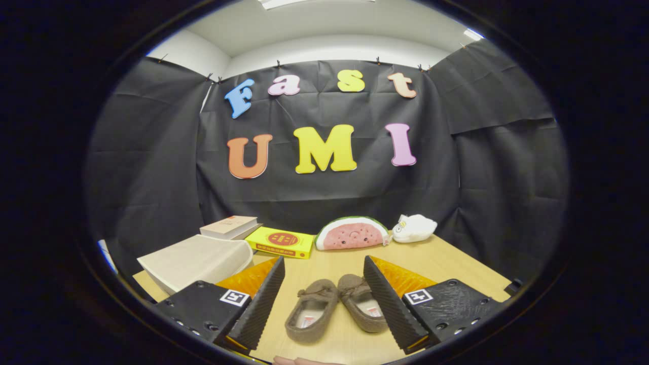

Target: Open the storage box then place both shoes into the box .Put the left shoe in first, then the right shoe, with the right side of both shoes facing outward in a uniform manner.

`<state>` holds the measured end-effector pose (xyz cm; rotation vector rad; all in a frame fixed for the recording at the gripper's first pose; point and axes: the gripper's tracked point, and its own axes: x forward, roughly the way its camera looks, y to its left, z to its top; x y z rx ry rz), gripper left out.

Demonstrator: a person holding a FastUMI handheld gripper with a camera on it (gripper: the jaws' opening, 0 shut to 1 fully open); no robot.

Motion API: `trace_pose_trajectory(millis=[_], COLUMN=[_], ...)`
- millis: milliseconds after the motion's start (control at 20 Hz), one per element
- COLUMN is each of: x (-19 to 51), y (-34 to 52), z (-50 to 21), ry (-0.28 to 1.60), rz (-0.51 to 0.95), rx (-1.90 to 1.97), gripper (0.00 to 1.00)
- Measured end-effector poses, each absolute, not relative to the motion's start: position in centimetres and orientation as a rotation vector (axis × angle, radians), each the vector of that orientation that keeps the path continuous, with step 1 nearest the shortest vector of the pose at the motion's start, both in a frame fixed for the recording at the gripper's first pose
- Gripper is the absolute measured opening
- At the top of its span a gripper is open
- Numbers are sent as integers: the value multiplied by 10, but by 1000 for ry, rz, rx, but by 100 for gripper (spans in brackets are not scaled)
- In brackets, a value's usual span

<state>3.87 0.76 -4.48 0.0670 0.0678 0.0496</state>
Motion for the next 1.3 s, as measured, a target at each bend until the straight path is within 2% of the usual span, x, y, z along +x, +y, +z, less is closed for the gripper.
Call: trace_pose_trajectory(millis=[400, 800, 1300], x=[77, 110, 122], y=[43, 122, 192], z=[-50, -69, -127], ry=[84, 206, 475], rz=[183, 540, 781], rx=[143, 361, 607], gripper=[95, 95, 95])
